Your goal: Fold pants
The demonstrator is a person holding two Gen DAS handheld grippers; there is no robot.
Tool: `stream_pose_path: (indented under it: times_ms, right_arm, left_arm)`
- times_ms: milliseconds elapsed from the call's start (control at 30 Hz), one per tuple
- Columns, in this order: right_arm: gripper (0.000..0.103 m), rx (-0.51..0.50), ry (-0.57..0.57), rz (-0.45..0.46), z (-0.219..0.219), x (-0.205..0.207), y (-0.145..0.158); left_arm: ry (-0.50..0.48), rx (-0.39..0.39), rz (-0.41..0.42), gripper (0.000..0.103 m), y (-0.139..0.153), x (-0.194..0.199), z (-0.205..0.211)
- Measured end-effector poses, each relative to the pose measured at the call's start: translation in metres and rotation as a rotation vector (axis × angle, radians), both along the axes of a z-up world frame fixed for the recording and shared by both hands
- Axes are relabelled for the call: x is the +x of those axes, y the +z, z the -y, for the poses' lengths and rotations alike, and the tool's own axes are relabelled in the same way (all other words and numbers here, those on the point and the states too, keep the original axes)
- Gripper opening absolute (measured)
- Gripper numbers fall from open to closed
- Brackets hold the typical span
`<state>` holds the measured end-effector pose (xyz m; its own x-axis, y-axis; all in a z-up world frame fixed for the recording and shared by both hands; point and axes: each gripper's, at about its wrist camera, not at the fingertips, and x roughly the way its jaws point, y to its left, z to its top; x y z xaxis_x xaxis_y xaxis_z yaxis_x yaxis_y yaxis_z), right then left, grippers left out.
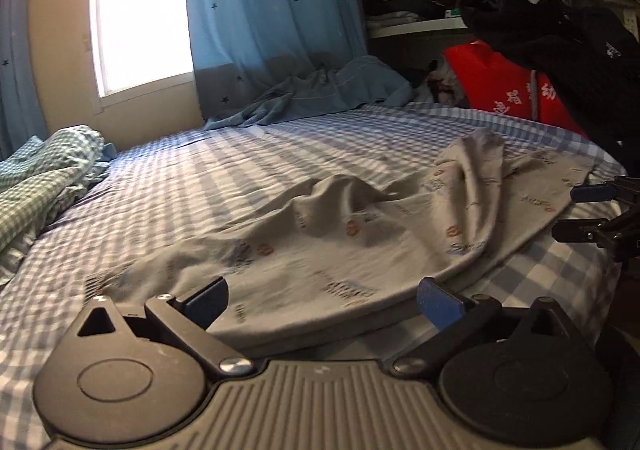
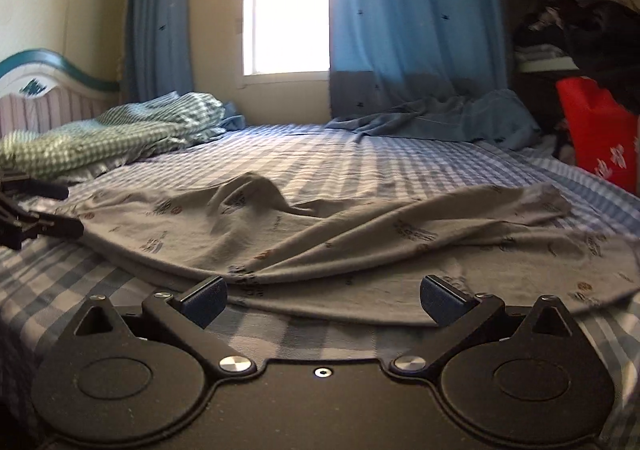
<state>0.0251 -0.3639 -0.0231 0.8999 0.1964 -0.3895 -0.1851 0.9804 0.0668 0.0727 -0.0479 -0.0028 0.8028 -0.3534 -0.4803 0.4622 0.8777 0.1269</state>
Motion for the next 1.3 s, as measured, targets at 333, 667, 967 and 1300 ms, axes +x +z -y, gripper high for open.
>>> stream_pose_path:
  times_ms: [333,667,967,1300]
  right_arm:
    - [0.102,0.101,-0.291,-0.092,0.107,-0.031,-0.022]
    - [0.102,0.025,-0.222,-0.070,0.167,0.009,-0.006]
    - [0.102,0.115,-0.101,-0.171,0.241,0.162,0.018]
    - [0.082,0.370,-0.201,-0.457,0.298,0.294,-0.016]
  left_arm:
    - [-0.145,0.203,0.150,0.103,-0.020,0.021,0.179]
    - [-0.266,0.484,0.303,0.103,-0.054,0.026,0.282]
    - [-0.306,0.539,0.194,0.050,-0.057,0.045,0.292]
    - [-0.302,0.475,0.052,0.001,-0.053,0.066,0.284]
